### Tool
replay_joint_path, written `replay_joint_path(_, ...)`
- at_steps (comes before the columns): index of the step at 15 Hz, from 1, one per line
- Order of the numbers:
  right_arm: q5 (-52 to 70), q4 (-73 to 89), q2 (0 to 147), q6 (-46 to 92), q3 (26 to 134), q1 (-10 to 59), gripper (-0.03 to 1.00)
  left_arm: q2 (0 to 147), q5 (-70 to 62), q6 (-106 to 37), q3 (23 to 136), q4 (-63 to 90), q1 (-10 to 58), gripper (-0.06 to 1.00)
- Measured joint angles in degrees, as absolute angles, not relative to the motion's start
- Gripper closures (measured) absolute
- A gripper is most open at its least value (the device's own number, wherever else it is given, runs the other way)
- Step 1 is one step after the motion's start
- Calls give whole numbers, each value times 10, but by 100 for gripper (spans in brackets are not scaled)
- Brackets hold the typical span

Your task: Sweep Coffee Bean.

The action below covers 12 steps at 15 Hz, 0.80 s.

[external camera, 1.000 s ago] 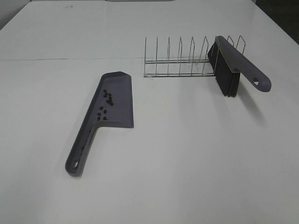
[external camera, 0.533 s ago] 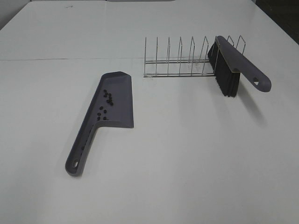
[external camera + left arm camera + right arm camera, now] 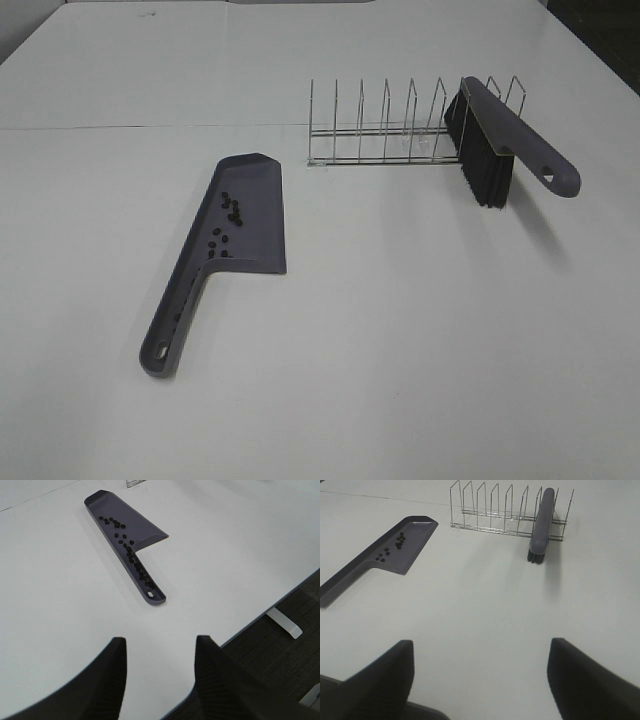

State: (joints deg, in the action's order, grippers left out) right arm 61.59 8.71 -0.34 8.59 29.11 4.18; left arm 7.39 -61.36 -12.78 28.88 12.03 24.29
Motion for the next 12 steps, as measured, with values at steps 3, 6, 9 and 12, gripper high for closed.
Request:
replay_joint_path(3, 616, 87, -3, 86, 291, 42, 34, 56, -612, -128, 289, 120, 174, 55)
replay_joint_path(6, 616, 87, -3, 86, 291, 42, 34, -1, -612, -128, 289, 120, 63, 55)
replay_joint_path(9, 616, 87, -3, 86, 291, 42, 34, -1, -612, -129, 289, 120, 46, 55)
replay_joint_path(12, 616, 88, -3, 86, 291, 42, 34, -1, -612, -129, 289, 120, 46, 55)
